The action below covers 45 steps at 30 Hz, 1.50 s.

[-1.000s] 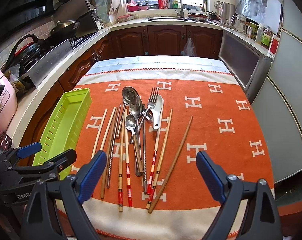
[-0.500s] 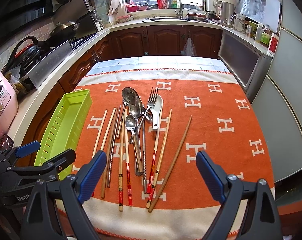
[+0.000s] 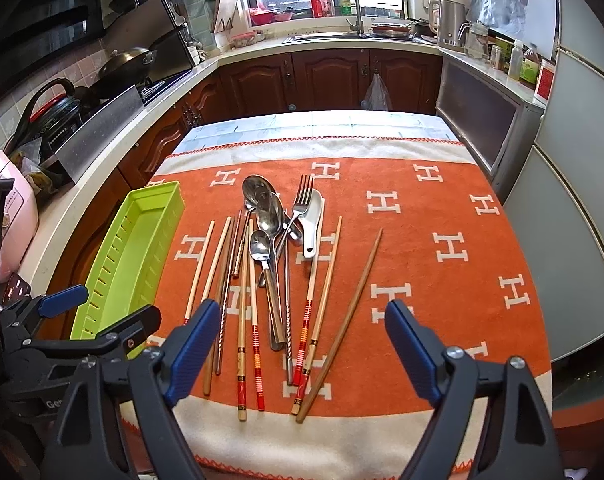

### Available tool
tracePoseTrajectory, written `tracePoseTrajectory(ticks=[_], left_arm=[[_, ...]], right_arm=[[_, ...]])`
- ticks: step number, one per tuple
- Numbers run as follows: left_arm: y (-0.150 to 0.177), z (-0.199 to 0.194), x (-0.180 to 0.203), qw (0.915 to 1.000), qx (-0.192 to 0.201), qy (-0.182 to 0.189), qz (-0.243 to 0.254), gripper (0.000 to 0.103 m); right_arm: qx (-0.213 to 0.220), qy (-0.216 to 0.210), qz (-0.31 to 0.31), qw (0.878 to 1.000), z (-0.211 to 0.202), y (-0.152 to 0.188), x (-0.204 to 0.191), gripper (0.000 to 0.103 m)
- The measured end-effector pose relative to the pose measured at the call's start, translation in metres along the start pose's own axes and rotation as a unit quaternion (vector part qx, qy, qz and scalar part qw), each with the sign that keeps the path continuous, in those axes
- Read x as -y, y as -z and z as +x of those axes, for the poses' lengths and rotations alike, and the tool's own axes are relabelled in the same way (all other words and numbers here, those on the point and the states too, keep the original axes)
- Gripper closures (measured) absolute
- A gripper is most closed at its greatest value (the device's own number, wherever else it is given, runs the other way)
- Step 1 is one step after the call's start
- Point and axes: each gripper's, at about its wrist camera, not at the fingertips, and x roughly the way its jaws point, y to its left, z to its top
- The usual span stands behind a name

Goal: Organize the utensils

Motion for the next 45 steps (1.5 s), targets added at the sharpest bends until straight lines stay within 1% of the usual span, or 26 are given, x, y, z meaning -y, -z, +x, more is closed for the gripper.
tracePoseTrajectory(ticks=[7,13,20,27,29,31,32,34,35,37,38,40,42,45], left_arm=[[-0.001,-0.001,0.001,1.0,0.002,0.002,0.001,0.001],[-0.002,0.002,0.005,1.0,-0.003,-0.005,0.005,0.001],[-0.004,0.007,0.005,0.9999,-0.012,-0.001,0.003,0.001],[-0.014,0.016,0.002,0.9999,-0.015,0.0,-0.007,0.001],[-0.019,0.019,-0.001,0.9999,-0.011,0.0,-0.006,0.004],[-0.026,0.026,-0.003,0.9998,-0.016,0.008,-0.004,0.018],[-0.031,0.032,-0.007,0.9994,-0.023,0.025,-0.009,0.021],[-0.036,0.044,-0.012,0.9978,-0.041,0.045,-0.024,0.042],[-0.038,0.05,-0.014,0.9969,-0.051,0.053,-0.029,0.047],[-0.041,0.065,-0.019,0.9937,-0.075,0.073,-0.04,0.063],[-0.041,0.07,-0.02,0.9926,-0.082,0.079,-0.042,0.066],[-0.042,0.08,-0.02,0.9912,-0.094,0.084,-0.042,0.08],[-0.041,0.089,-0.019,0.9908,-0.102,0.08,-0.038,0.088],[-0.038,0.1,-0.016,0.9908,-0.111,0.067,-0.038,0.091]], right_arm=[[0.003,-0.001,0.0,1.0,-0.001,-0.001,0.0,0.022],[0.003,-0.003,0.004,1.0,-0.002,-0.001,0.002,0.023],[-0.002,-0.006,0.008,1.0,0.001,-0.002,0.006,0.024],[-0.007,-0.002,0.016,1.0,0.007,-0.008,0.015,0.025],[-0.012,-0.003,0.022,1.0,0.011,-0.01,0.02,0.026],[-0.018,-0.005,0.026,0.999,0.016,-0.012,0.025,0.032],[-0.025,-0.008,0.03,0.999,0.021,-0.013,0.028,0.034],[-0.043,-0.015,0.039,0.998,0.032,-0.016,0.034,0.04],[-0.051,-0.021,0.043,0.998,0.037,-0.017,0.037,0.042],[-0.067,-0.035,0.057,0.996,0.047,-0.019,0.043,0.048],[-0.073,-0.04,0.065,0.994,0.052,-0.02,0.048,0.049],[-0.084,-0.043,0.077,0.993,0.061,-0.02,0.054,0.054],[-0.1,-0.049,0.085,0.99,0.074,-0.018,0.06,0.059],[-0.122,-0.06,0.098,0.986,0.092,-0.014,0.067,0.068]])
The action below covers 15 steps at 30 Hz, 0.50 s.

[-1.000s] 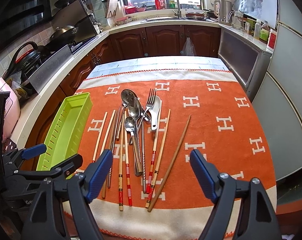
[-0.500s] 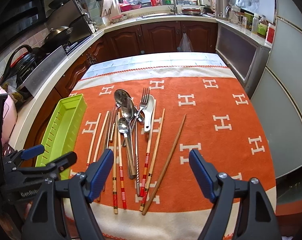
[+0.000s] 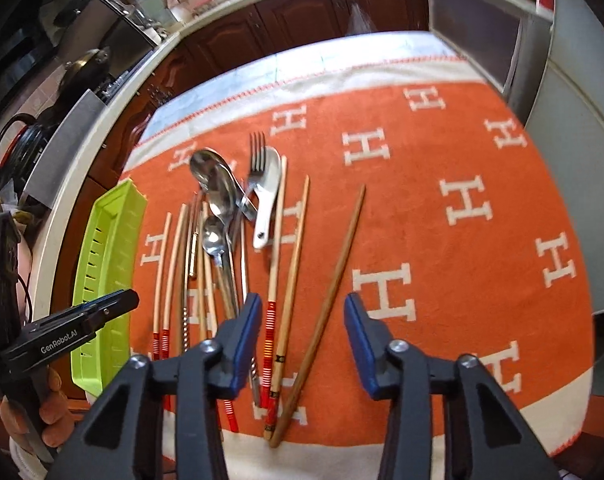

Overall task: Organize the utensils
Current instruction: 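Grasp a red-banded chopstick with the left tool while the right tool grasps a plain brown chopstick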

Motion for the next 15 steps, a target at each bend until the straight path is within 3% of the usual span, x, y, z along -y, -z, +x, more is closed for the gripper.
tracePoseTrajectory(ticks=[3,6,10,15], left_arm=[[0.004,0.01,0.001,0.9997,-0.005,-0.025,0.0,0.092],[0.01,0.019,0.0,0.9989,-0.011,-0.046,0.003,0.092],[0.015,0.028,-0.006,0.9986,-0.022,-0.047,-0.008,0.092],[0.013,0.033,-0.007,0.9984,-0.02,-0.052,-0.012,0.092]], right_arm=[[-0.021,-0.003,0.009,1.0,0.016,0.0,0.007,0.08],[-0.034,0.0,0.013,0.999,0.027,0.001,0.012,0.081],[-0.04,0.017,0.006,0.999,0.038,0.001,0.009,0.081],[-0.019,0.065,-0.049,0.997,0.046,0.006,-0.01,0.081]])
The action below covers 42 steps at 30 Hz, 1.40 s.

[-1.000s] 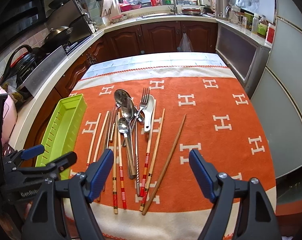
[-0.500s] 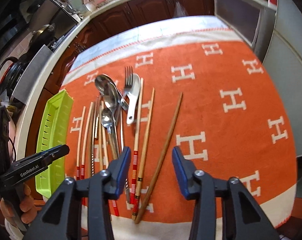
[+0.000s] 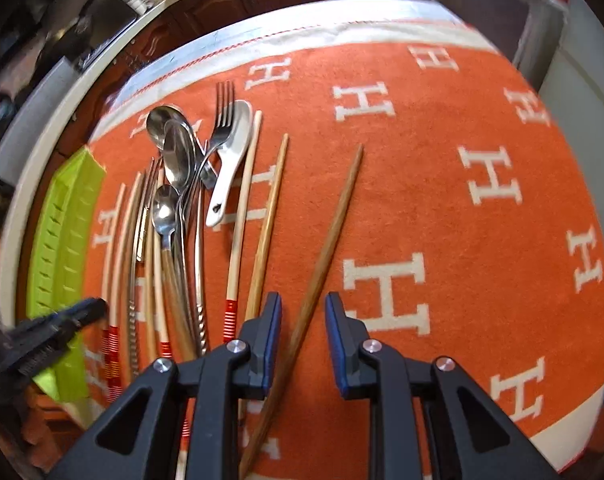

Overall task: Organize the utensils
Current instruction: 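Grasp a red-banded chopstick with the left tool while the right tool grasps a plain brown chopstick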

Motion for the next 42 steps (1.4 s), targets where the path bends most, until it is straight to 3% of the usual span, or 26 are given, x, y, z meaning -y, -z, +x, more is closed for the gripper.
tracePoseTrajectory(ticks=[4,16,21,27,33,42], left_arm=[[-0.002,0.006,0.002,1.0,0.0,-0.007,0.004,0.092],[-0.003,0.006,0.015,0.9996,0.007,-0.026,0.014,0.091],[0.002,0.004,0.014,0.9999,0.0,-0.008,0.007,0.077],[0.003,0.007,0.022,0.9995,0.017,-0.024,0.016,0.075],[0.017,0.002,0.017,0.9977,0.058,-0.026,0.021,0.075],[0.031,-0.001,0.016,0.9954,0.088,-0.029,0.023,0.075]], right_arm=[[0.024,0.043,-0.043,0.998,-0.001,0.009,-0.01,0.091],[0.034,0.026,-0.043,0.998,-0.005,0.017,-0.002,0.095],[0.036,0.011,-0.035,0.999,-0.005,0.016,0.002,0.095],[0.04,-0.002,-0.03,0.999,-0.004,0.016,0.006,0.095],[0.054,-0.016,-0.018,0.998,-0.006,0.021,0.011,0.095],[0.064,0.007,-0.026,0.998,-0.009,0.027,0.003,0.094]])
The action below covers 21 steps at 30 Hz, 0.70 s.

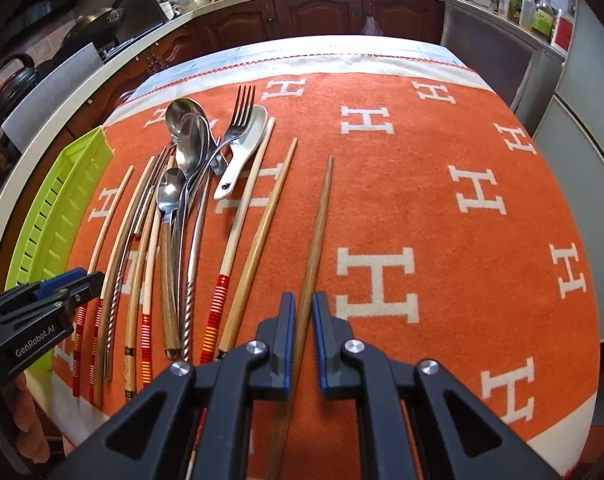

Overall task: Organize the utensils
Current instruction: 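Grasp a red-banded chopstick with the left tool while the right tool grasps a plain brown chopstick, then carry the chopsticks into the green tray and open both tools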

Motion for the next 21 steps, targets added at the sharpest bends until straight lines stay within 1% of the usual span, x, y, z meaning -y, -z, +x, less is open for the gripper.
tracePoseTrajectory(ticks=[2,3,5,6,7,9,11,12,13,14,15,16,18,20,21], left_arm=[[0.001,-0.001,0.0,1.0,0.003,-0.001,0.002,0.075],[0.002,-0.001,0.0,1.0,0.003,0.0,0.002,0.073],[0.004,-0.003,0.0,0.9999,0.004,0.008,0.004,0.067],[0.005,-0.003,0.001,0.9999,0.005,0.015,0.007,0.06],[0.007,-0.004,0.002,0.9998,0.006,0.018,0.009,0.057],[0.008,-0.004,0.004,0.9998,0.01,0.014,0.013,0.057],[0.007,-0.004,0.004,0.9998,0.012,0.014,0.012,0.057],[0.007,-0.004,0.004,0.9998,0.014,0.01,0.012,0.063],[0.007,-0.003,0.004,0.9998,0.017,0.0,0.013,0.073],[0.007,-0.003,0.003,0.9997,0.02,-0.004,0.013,0.075],[0.007,-0.003,0.002,0.9997,0.022,-0.004,0.01,0.08],[0.007,-0.003,0.001,0.9997,0.023,-0.006,0.008,0.092],[0.007,-0.003,0.0,0.9996,0.025,-0.004,0.009,0.098],[0.007,-0.003,0.002,0.9994,0.031,-0.008,0.013,0.099],[0.007,-0.003,0.003,0.9993,0.033,-0.01,0.016,0.1]], right_arm=[[0.001,0.005,0.007,1.0,0.0,-0.001,-0.001,0.093],[0.002,0.006,0.009,1.0,0.001,-0.001,-0.002,0.091],[0.006,0.004,0.007,1.0,0.0,0.001,-0.005,0.084],[0.008,0.002,-0.001,1.0,0.0,0.002,-0.009,0.075],[0.009,0.003,-0.012,1.0,0.0,0.003,-0.013,0.067],[0.011,0.018,-0.03,0.999,0.001,0.006,-0.021,0.065],[0.014,0.032,-0.039,0.999,0.001,0.007,-0.025,0.065],[0.014,0.036,-0.04,0.998,0.002,0.007,-0.026,0.065],[0.014,0.037,-0.039,0.998,0.002,0.007,-0.026,0.065],[0.014,0.037,-0.039,0.998,0.002,0.007,-0.025,0.065],[0.014,0.036,-0.038,0.999,0.002,0.007,-0.025,0.065],[0.015,0.036,-0.038,0.998,0.002,0.007,-0.025,0.065],[0.016,0.039,-0.04,0.998,0.002,0.007,-0.026,0.066],[0.019,0.045,-0.042,0.998,0.001,0.008,-0.026,0.077],[0.02,0.046,-0.038,0.998,0.001,0.007,-0.025,0.094]])
